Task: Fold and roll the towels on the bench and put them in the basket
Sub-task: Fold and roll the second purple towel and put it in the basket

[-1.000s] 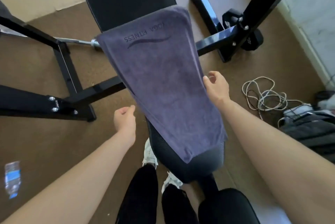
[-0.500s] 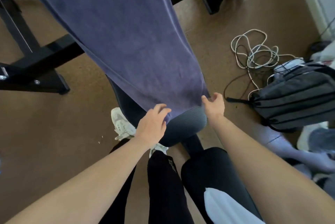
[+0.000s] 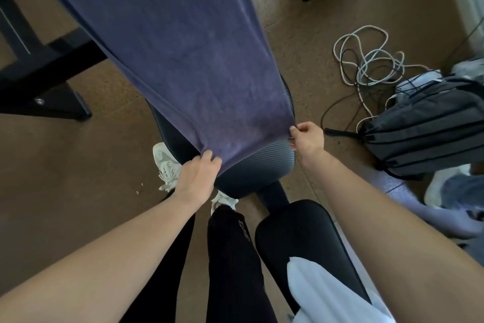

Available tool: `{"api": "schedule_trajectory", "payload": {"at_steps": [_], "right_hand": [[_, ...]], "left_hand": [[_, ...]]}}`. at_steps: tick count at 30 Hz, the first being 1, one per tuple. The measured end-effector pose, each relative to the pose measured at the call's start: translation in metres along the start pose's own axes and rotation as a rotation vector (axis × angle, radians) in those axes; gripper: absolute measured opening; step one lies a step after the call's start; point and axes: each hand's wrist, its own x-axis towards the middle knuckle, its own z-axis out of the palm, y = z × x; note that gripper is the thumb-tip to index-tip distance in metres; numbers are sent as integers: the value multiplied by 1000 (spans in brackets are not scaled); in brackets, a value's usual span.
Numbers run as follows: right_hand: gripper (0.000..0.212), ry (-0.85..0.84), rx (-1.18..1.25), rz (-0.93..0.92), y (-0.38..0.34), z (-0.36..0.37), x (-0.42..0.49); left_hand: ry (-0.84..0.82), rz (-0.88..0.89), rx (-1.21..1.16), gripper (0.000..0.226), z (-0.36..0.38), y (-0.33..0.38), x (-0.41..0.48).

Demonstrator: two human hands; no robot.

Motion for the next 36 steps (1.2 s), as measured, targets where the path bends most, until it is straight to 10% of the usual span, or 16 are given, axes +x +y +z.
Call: {"api": "schedule_trajectory", "payload": {"at_steps": [21, 36], "right_hand": [[29, -123, 381, -89, -63, -36, -86], [12, 27, 118, -661, -224, 1, -80]], "left_hand": [[337, -24, -642, 33, -27, -29, -98], [605, -323, -1274, 13, -161, -120, -62]]}}
